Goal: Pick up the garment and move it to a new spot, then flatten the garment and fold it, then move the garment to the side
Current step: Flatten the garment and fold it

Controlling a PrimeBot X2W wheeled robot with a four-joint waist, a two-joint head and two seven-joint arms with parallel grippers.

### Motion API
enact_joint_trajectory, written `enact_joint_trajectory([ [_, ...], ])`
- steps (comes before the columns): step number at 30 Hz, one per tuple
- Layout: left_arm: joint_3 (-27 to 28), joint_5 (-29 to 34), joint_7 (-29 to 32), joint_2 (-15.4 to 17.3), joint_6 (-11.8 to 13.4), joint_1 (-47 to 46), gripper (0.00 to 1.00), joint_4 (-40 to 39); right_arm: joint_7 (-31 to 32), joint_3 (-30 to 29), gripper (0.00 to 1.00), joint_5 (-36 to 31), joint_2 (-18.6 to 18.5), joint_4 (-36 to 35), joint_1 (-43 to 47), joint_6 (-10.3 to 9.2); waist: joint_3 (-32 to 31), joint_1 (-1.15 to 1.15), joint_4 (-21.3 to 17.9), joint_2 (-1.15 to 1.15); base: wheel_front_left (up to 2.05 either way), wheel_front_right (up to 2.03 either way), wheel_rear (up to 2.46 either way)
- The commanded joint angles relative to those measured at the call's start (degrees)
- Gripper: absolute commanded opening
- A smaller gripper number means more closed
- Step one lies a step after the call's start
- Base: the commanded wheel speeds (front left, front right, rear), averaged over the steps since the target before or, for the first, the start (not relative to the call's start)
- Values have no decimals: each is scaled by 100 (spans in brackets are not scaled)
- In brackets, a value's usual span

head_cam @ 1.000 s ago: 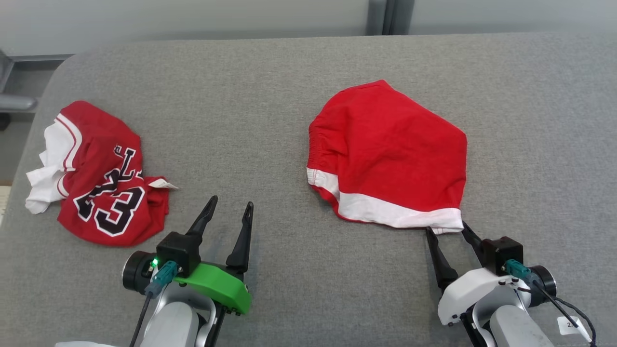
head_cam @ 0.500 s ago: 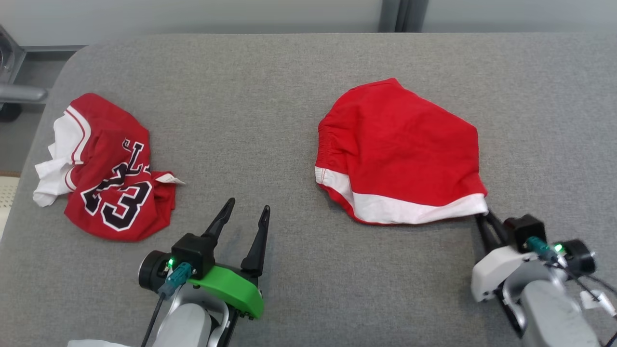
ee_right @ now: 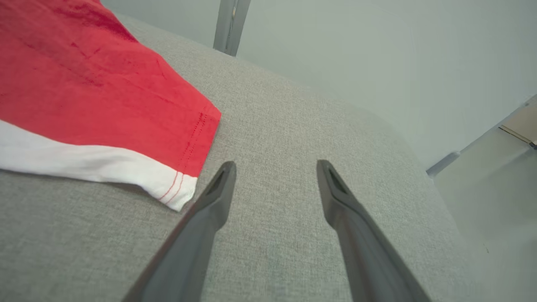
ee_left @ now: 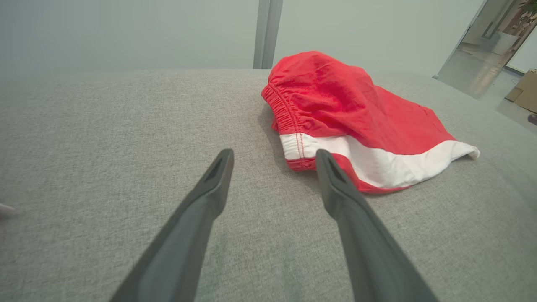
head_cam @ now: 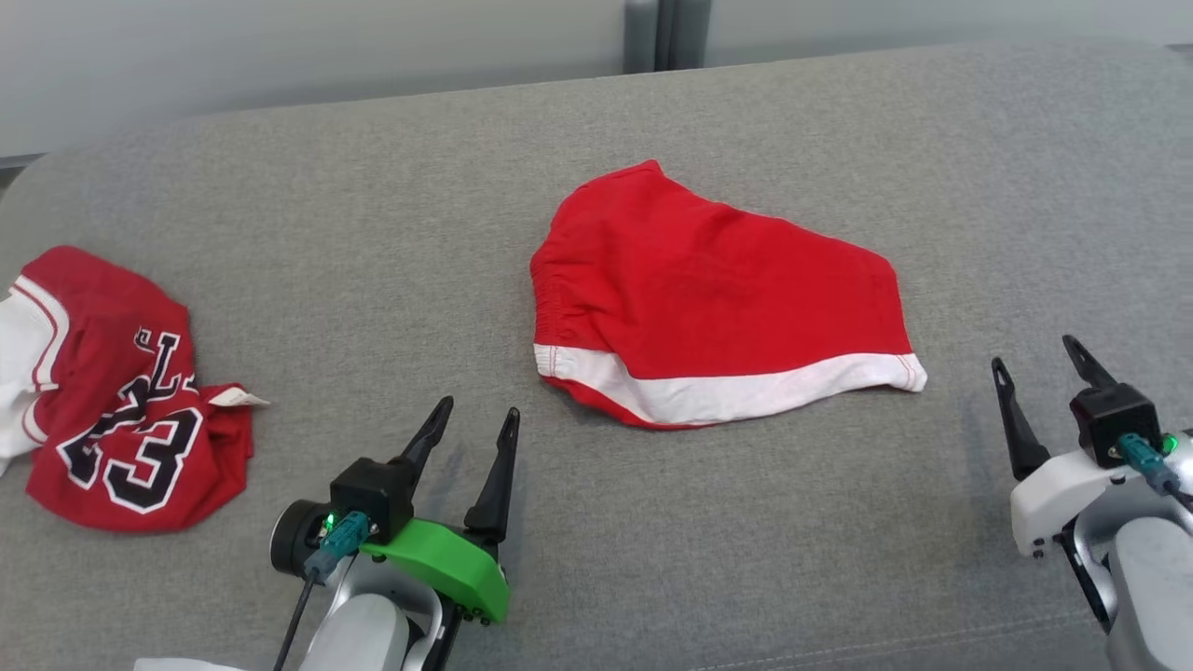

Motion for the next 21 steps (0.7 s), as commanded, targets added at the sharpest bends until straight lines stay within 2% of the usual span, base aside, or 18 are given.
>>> enact_joint_trajectory([
  [1,80,30,-4,11,-10,-41,100,69,-4,-85,100,71,113,-67,190,-8,-8,0,-334,0,0,0,0],
  [7,372,145,-4,37,-10,-374,100,376,-4,-127,100,195,499,-329,421,-9,171,0,-823,0,0,0,0],
  [12,628,-6,-4,61,-10,-859,100,1001,-4,57,100,278,733,-486,368,-9,394,0,-1137,0,0,0,0],
  [21,583,-633,-4,57,-11,-1309,100,1666,-4,172,100,379,860,-551,302,-9,530,0,-1352,0,0,0,0],
])
